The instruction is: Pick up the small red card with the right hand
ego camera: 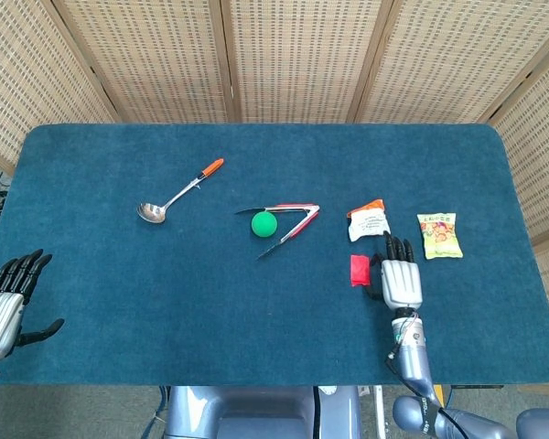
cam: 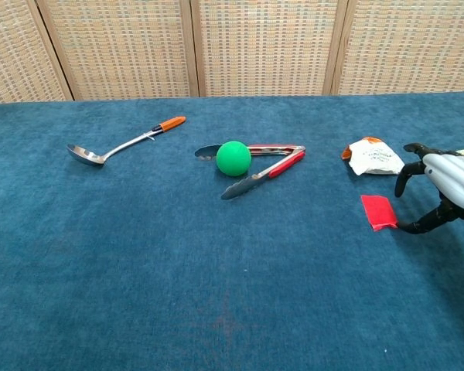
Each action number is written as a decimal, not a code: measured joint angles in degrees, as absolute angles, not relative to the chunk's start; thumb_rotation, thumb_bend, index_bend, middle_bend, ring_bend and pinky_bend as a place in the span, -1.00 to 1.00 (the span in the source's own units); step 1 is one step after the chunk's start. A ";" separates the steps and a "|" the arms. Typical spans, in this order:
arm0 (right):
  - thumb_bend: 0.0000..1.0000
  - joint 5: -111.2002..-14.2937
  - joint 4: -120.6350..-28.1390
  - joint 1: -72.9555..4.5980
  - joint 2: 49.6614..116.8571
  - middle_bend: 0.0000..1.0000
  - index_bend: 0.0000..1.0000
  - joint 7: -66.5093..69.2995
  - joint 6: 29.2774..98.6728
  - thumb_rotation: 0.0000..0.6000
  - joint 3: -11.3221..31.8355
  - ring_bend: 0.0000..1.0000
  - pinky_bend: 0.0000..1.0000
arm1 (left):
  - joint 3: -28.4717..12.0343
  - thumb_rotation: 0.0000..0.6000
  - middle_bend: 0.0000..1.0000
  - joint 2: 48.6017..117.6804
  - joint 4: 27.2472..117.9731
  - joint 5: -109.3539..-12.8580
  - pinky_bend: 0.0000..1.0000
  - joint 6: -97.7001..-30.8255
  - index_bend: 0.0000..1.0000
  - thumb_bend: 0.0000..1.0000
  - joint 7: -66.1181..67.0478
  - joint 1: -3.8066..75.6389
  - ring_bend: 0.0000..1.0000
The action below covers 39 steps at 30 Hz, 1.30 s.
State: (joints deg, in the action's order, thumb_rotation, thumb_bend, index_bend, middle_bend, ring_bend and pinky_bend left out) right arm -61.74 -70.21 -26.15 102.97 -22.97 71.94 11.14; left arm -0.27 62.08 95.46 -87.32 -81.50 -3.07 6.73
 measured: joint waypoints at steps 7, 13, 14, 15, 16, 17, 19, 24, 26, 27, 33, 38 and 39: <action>-0.48 -61.81 -68.89 -25.87 103.64 -0.95 -0.16 -22.38 71.14 1.00 11.40 -1.00 -1.00 | -0.13 1.00 -1.00 62.23 95.39 -87.45 -1.00 -81.21 -1.00 -0.56 -2.94 6.88 -1.00; -0.48 -61.83 -67.91 -25.82 104.15 -0.95 -0.16 -22.10 70.35 1.00 11.85 -1.00 -1.00 | -0.17 1.00 -1.00 62.21 95.48 -87.58 -1.00 -81.58 -1.00 -0.56 -2.96 6.78 -1.00; -0.48 -61.85 -67.84 -25.84 104.19 -0.95 -0.16 -22.10 70.28 1.00 11.90 -1.00 -1.00 | -0.16 1.00 -1.00 62.21 95.50 -87.63 -1.00 -81.61 -1.00 -0.56 -2.95 6.78 -1.00; -0.48 -61.87 -67.76 -25.86 104.22 -0.95 -0.16 -22.12 70.15 1.00 11.97 -1.00 -1.00 | -0.16 1.00 -1.00 62.20 95.52 -87.65 -1.00 -81.64 -1.00 -0.55 -2.94 6.78 -1.00; -0.48 -61.87 -67.69 -25.88 104.25 -0.94 -0.16 -22.13 70.06 1.00 12.03 -1.00 -1.00 | -0.15 1.00 -1.00 62.19 95.54 -87.67 -1.00 -81.66 -1.00 -0.55 -2.93 6.77 -1.00; -0.48 -61.86 -67.63 -25.90 104.28 -0.94 -0.16 -22.15 69.98 1.00 12.08 -1.00 -1.00 | -0.13 1.00 -1.00 62.17 95.55 -87.67 -1.00 -81.68 -1.00 -0.55 -2.92 6.76 -1.00; -0.48 -61.82 -67.48 -25.93 104.38 -0.94 -0.16 -22.15 69.78 1.00 12.24 -1.00 -1.00 | -0.13 1.00 -1.00 62.15 95.59 -87.65 -1.00 -81.66 -1.00 -0.55 -2.93 6.76 -1.00; -0.48 -61.54 -66.93 -26.01 104.69 -0.93 -0.14 -22.30 69.01 1.00 12.37 -1.00 -1.00 | -0.12 1.00 -1.00 62.07 95.63 -87.60 -1.00 -81.60 -1.00 -0.56 -3.21 6.77 -1.00; -0.48 -61.45 -66.49 -26.00 104.93 -0.93 -0.14 -22.13 68.68 1.00 12.38 -1.00 -1.00 | -0.11 1.00 -1.00 62.00 95.63 -87.58 -1.00 -81.56 -1.00 -0.55 -3.35 6.79 -1.00; -0.48 -61.43 -66.15 -25.99 105.11 -0.93 -0.14 -21.96 68.47 1.00 12.38 -1.00 -1.00 | -0.11 1.00 -1.00 62.00 95.61 -87.59 -1.00 -81.53 -1.00 -0.55 -3.37 6.81 -1.00; -0.48 -61.74 -65.45 -26.02 105.67 -0.92 -0.13 -21.44 68.07 1.00 12.50 -1.00 -1.00 | -0.07 1.00 -1.00 62.04 95.63 -87.56 -1.00 -81.27 -1.00 -0.55 -3.36 6.93 -1.00; -0.48 -62.05 -65.51 -26.33 105.87 -0.92 -0.10 -21.80 68.01 1.00 12.77 -1.00 -1.00 | -0.11 1.00 -1.00 62.05 95.74 -87.61 -1.00 -81.31 -1.00 -0.55 -3.38 6.98 -1.00; -0.48 -62.05 -65.58 -26.37 105.88 -0.91 -0.09 -21.86 68.01 1.00 12.87 -1.00 -1.00 | -0.12 1.00 -1.00 62.04 95.75 -87.59 -1.00 -81.31 -1.00 -0.55 -3.41 6.98 -1.00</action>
